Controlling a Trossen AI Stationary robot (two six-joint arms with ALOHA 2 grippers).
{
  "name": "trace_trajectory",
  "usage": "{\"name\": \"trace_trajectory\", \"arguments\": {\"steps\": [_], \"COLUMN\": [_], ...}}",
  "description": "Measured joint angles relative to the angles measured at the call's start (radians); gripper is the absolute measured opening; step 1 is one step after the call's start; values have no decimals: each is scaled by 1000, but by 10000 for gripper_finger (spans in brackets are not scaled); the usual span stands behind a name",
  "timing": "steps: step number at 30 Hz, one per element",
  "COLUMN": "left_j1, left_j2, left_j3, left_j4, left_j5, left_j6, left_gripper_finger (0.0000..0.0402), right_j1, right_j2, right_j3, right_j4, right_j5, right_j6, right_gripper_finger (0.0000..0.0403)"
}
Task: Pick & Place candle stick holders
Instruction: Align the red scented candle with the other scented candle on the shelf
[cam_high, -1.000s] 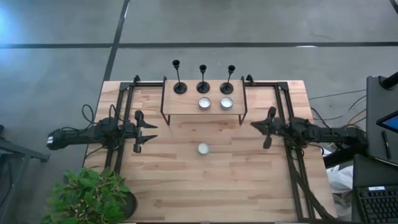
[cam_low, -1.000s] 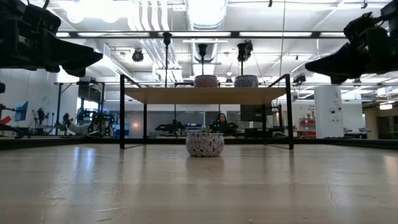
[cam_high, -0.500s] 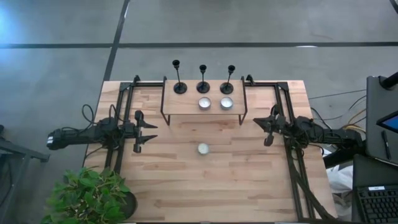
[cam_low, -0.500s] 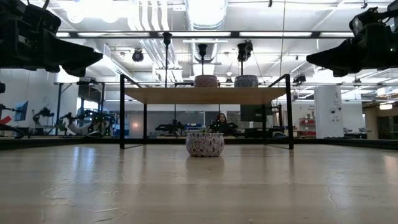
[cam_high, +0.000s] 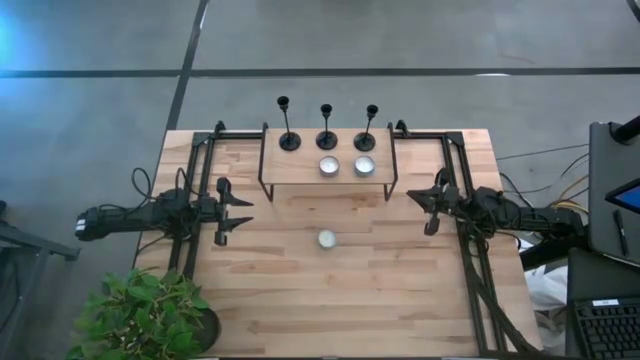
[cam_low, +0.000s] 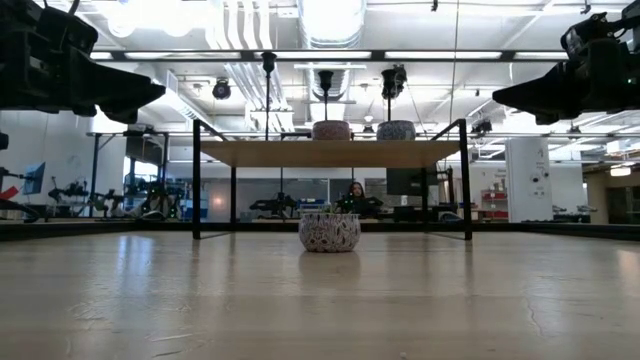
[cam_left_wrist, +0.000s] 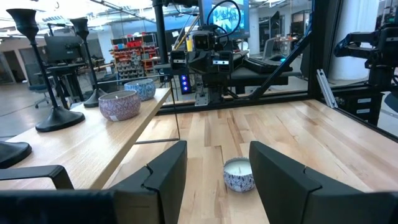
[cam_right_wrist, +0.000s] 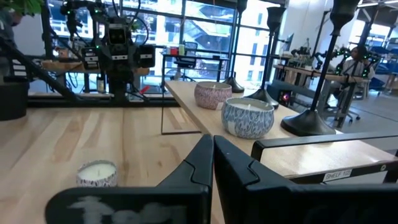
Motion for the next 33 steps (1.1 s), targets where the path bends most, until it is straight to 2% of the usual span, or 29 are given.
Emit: {"name": "trace_trajectory", "arguments": {"steps": [26, 31, 33], "left_j1": [0, 0, -1], "left_j2": [0, 0, 0], "left_j3": [0, 0, 0], "left_j4": [-1, 5, 8], "left_j5": [0, -3, -2], "left_j6": [0, 170, 129], "left_gripper_finger": [181, 181, 181], "right_j1": [0, 0, 0], "right_j2": [1, 1, 1], "right_j3": [0, 0, 0], "right_j4": [0, 0, 0], "right_j5": [-1, 0, 0], "right_j6": [-3, -2, -1], "right_gripper_finger": [9, 9, 9]}}
